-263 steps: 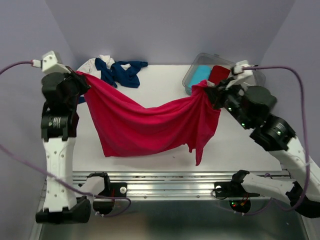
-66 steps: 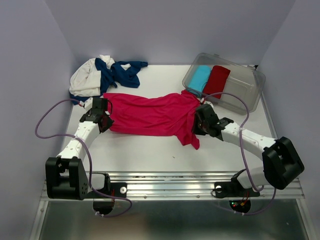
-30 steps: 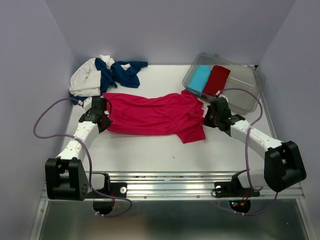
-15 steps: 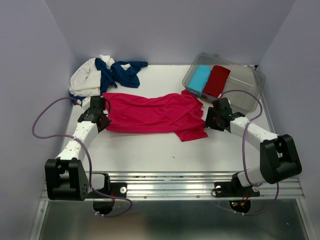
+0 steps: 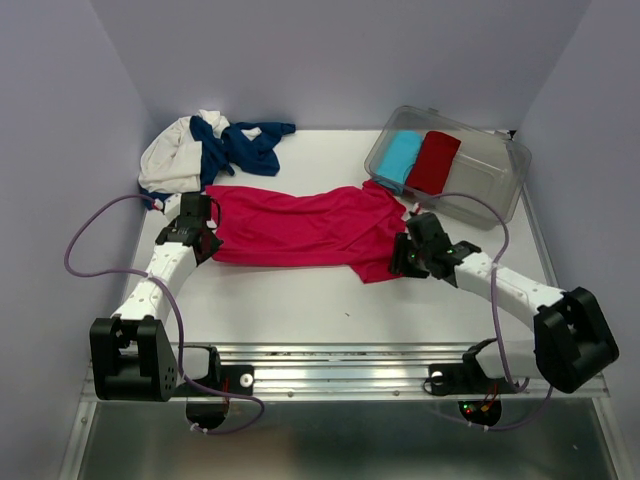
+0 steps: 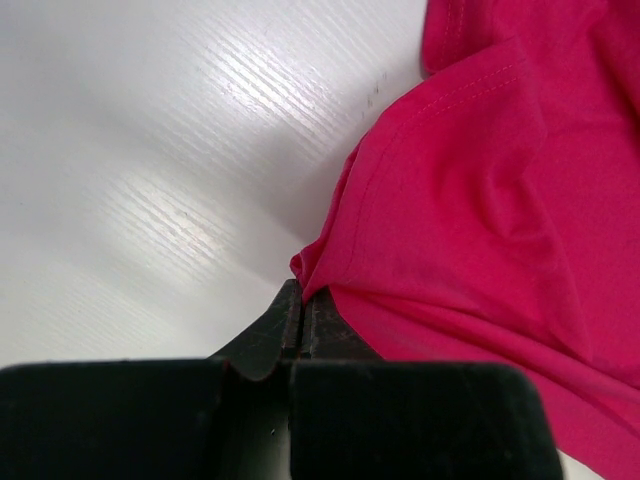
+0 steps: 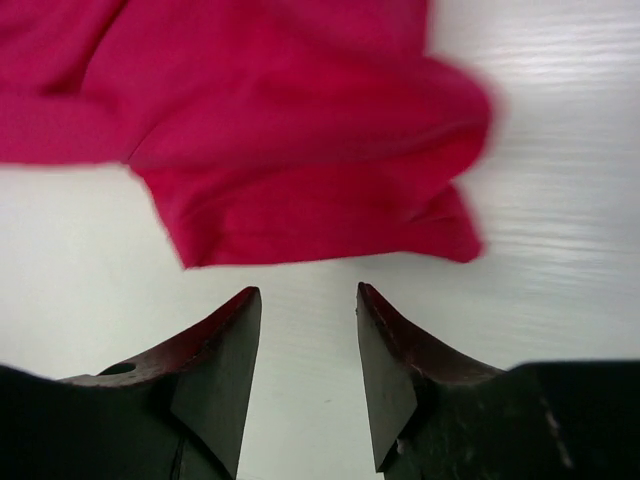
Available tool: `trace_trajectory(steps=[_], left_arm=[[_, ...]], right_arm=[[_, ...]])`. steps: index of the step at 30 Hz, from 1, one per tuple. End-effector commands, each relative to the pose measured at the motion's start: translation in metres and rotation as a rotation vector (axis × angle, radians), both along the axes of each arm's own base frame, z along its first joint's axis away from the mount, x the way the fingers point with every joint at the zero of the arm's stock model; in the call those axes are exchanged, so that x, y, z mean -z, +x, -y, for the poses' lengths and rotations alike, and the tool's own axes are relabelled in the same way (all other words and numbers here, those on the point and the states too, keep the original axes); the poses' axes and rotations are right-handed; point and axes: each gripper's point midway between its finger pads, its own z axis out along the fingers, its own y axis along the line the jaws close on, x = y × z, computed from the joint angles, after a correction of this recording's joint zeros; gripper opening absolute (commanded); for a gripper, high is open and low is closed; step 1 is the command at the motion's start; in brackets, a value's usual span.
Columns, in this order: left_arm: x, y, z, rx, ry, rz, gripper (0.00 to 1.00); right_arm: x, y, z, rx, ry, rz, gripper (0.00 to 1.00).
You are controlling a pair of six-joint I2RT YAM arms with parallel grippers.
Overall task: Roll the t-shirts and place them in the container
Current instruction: Flatten out the T-shirt at the center of the board.
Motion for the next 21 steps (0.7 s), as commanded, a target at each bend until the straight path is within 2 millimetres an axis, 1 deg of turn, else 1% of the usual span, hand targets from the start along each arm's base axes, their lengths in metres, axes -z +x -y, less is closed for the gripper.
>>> trace_trajectory(steps=[1, 3, 4, 7, 8, 10, 11, 12, 13, 14, 15, 16, 17, 18, 19, 21], left_arm=[[-0.012, 0.009, -0.003, -0.003, 0.015, 0.039, 0.00], [-0.013, 0.009, -0.004, -0.005, 0.015, 0.039, 0.00], [-0.013, 0.008, -0.004, -0.005, 0.015, 0.041, 0.00], [-0.013, 0.009, -0.003, -0.004, 0.014, 0.042, 0.00], [-0.014, 0.009, -0.003, -0.004, 0.012, 0.043, 0.00], [-0.014, 0.009, -0.003, -0.002, 0.010, 0.043, 0.00], [-0.013, 0.010, -0.002, -0.001, 0.009, 0.040, 0.00], [-0.013, 0.010, -0.002, 0.003, 0.008, 0.043, 0.00], [-0.014, 0.011, -0.002, 0.000, 0.009, 0.044, 0.00], [-0.014, 0.011, -0.003, 0.001, 0.011, 0.047, 0.00], [-0.014, 0.011, -0.003, 0.002, 0.012, 0.045, 0.00], [-0.014, 0.012, -0.003, 0.002, 0.014, 0.043, 0.00], [-0.015, 0.012, -0.003, 0.002, 0.016, 0.044, 0.00], [-0.015, 0.012, -0.003, 0.002, 0.016, 0.044, 0.00], [-0.014, 0.013, -0.003, 0.001, 0.018, 0.041, 0.00], [-0.015, 0.013, -0.003, 0.003, 0.018, 0.045, 0.00]], right_arm=[[0.001, 0.000, -0.046, -0.113, -0.015, 0.016, 0.50], [0.005, 0.005, -0.051, -0.119, -0.037, 0.015, 0.50], [0.009, 0.013, -0.050, -0.103, -0.060, 0.019, 0.50], [0.015, 0.026, -0.046, -0.084, -0.121, 0.036, 0.52], [0.020, 0.032, -0.048, -0.086, -0.137, 0.027, 0.53], [0.026, 0.037, -0.049, -0.096, -0.160, 0.022, 0.56], [0.037, 0.036, -0.048, -0.103, -0.177, -0.003, 0.56], [0.042, 0.034, -0.048, -0.103, -0.181, -0.014, 0.56], [0.045, 0.033, -0.049, -0.110, -0.175, -0.020, 0.48], [0.053, 0.026, -0.046, -0.116, -0.178, -0.043, 0.43], [0.054, 0.022, -0.046, -0.120, -0.172, -0.049, 0.36], [0.055, 0.016, -0.049, -0.135, -0.158, -0.052, 0.20], [0.056, 0.011, -0.048, -0.133, -0.153, -0.060, 0.14], [0.059, 0.001, -0.046, -0.145, -0.153, -0.071, 0.07], [0.060, -0.006, -0.044, -0.147, -0.149, -0.088, 0.01], [0.062, -0.023, -0.046, -0.162, -0.151, -0.110, 0.01]])
